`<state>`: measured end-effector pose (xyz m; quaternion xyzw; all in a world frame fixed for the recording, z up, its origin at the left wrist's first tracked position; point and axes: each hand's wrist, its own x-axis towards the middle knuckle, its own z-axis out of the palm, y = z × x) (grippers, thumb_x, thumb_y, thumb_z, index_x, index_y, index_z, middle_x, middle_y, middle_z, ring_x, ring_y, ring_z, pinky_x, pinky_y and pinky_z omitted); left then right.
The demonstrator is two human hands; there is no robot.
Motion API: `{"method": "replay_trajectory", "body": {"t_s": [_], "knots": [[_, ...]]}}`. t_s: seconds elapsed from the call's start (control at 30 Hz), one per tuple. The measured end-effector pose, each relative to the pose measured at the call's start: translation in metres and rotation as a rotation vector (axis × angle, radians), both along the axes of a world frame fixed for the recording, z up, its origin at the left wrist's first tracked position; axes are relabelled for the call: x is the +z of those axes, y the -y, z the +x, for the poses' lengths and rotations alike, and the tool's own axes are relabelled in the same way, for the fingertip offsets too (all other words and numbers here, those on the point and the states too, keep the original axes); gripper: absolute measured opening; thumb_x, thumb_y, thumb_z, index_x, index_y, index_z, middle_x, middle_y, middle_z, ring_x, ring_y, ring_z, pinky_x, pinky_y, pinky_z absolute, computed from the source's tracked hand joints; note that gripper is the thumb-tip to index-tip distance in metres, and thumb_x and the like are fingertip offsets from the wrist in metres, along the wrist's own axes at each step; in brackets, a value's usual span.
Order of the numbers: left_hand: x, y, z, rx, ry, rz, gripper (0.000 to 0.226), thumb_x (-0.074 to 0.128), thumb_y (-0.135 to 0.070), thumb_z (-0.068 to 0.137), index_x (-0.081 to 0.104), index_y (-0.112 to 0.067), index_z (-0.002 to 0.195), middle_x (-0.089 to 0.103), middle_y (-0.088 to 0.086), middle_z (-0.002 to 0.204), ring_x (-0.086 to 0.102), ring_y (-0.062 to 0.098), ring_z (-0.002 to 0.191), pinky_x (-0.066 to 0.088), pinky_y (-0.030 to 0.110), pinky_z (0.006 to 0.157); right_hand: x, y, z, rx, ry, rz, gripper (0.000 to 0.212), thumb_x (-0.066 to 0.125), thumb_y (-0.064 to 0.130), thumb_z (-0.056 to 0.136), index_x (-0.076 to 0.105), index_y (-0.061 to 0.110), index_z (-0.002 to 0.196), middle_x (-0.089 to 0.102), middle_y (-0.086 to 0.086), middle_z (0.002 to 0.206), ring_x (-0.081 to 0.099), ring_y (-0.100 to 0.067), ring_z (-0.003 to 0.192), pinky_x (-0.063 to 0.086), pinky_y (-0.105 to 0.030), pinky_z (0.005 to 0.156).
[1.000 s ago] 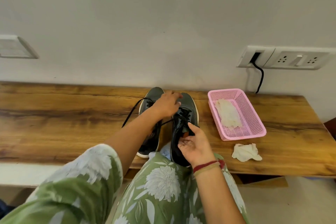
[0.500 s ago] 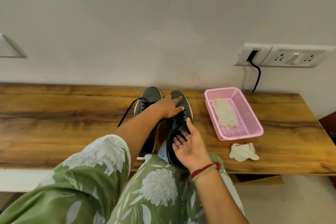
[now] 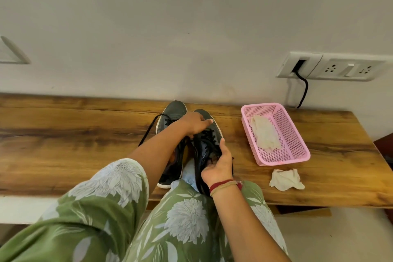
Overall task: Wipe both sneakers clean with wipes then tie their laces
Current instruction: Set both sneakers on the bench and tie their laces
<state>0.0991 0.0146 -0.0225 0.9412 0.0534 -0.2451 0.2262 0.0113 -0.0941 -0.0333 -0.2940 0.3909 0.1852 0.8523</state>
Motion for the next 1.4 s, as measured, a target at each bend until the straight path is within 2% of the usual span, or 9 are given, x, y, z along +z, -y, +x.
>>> {"method": "replay_trajectory", "body": {"t_s": [0.1,0.23,0.4,0.47,0.7,0.97,1.1,1.23,1.4], "knots": [[-0.001,0.005,0.001,0.0,0.065,0.077,0.069,0.037,-0.059,0.096,0.047,-0.006,0.138,0.025,0.021,0.15,0.045,0.035,0.128,0.038,0.039,0.105,-0.011,0.008,0.0,-0.051,0.01,0.11,0.046,0.065,0.039,0.084,0.065,0.008,0.117,0.066,-0.015,0.117,0.06,-0.027,0.112,0.039,-0.039,0.107],[-0.007,0.007,0.006,0.05,0.132,-0.019,0.084,0.056,-0.061,0.087,0.032,-0.003,0.142,0.044,0.018,0.143,0.046,0.032,0.128,0.041,0.038,0.1,-0.016,0.012,0.0,-0.091,-0.014,0.183,0.05,0.068,0.043,0.08,0.066,0.008,0.116,0.067,-0.014,0.115,0.06,-0.028,0.111,0.04,-0.039,0.106],[-0.012,0.015,0.015,-0.048,0.16,0.107,0.105,0.059,-0.075,0.073,0.032,-0.003,0.144,0.047,0.015,0.141,0.048,0.03,0.126,0.044,0.038,0.1,-0.013,0.009,-0.01,-0.141,-0.048,0.185,0.033,0.064,0.03,0.087,0.065,0.01,0.114,0.069,-0.008,0.104,0.064,-0.015,0.091,0.054,-0.022,0.059],[-0.017,0.029,0.013,-0.054,0.135,0.174,0.113,0.059,-0.079,0.07,0.028,-0.001,0.146,0.044,0.014,0.144,0.047,0.03,0.128,0.045,0.038,0.097,-0.018,0.008,-0.015,-0.158,-0.051,0.196,0.037,0.066,0.029,0.086,0.064,0.009,0.117,0.069,-0.006,0.107,0.063,-0.012,0.099,0.054,-0.018,0.073],[-0.01,0.061,0.024,-0.046,0.157,0.324,0.05,0.076,-0.043,0.077,0.06,-0.009,0.109,0.065,0.006,0.111,0.063,0.023,0.099,0.049,0.031,0.07,-0.025,0.02,-0.02,-0.124,-0.023,0.257,0.027,0.067,0.033,0.084,0.067,0.009,0.096,0.07,-0.002,0.08,0.066,-0.008,0.063,0.053,-0.018,0.051],[-0.013,0.048,0.027,0.043,0.167,0.242,0.052,0.08,-0.039,0.074,0.058,-0.007,0.109,0.064,0.009,0.11,0.062,0.025,0.103,0.047,0.03,0.073,-0.019,0.021,-0.021,-0.089,-0.058,0.269,0.022,0.065,0.03,0.086,0.066,0.008,0.087,0.059,-0.001,0.057,0.054,-0.008,0.048,0.046,-0.016,0.041],[-0.011,0.043,0.024,0.099,0.145,0.165,0.055,0.073,-0.041,0.082,0.054,-0.005,0.119,0.06,0.011,0.121,0.058,0.027,0.113,0.048,0.033,0.085,-0.018,0.019,-0.023,-0.078,-0.021,0.234,0.036,0.063,0.034,0.087,0.065,0.007,0.11,0.068,-0.004,0.077,0.062,-0.009,0.062,0.051,-0.019,0.049],[-0.01,0.033,0.008,0.154,0.134,0.029,0.064,0.064,-0.042,0.088,0.043,-0.003,0.134,0.051,0.015,0.135,0.049,0.029,0.123,0.043,0.033,0.09,-0.011,0.015,-0.021,0.09,0.085,0.132,0.054,0.06,0.043,0.086,0.056,0.009,0.128,0.064,-0.01,0.12,0.058,-0.019,0.114,0.042,-0.029,0.1],[-0.001,0.019,-0.032,0.175,0.219,-0.088,0.071,0.06,-0.039,0.091,0.028,-0.008,0.147,0.035,0.019,0.146,0.041,0.033,0.131,0.037,0.037,0.104,0.013,0.023,-0.037,0.58,0.316,-0.309,0.027,0.06,0.035,0.091,0.053,0.027,0.116,0.061,0.002,0.118,0.052,-0.009,0.11,0.04,-0.024,0.095]]}}
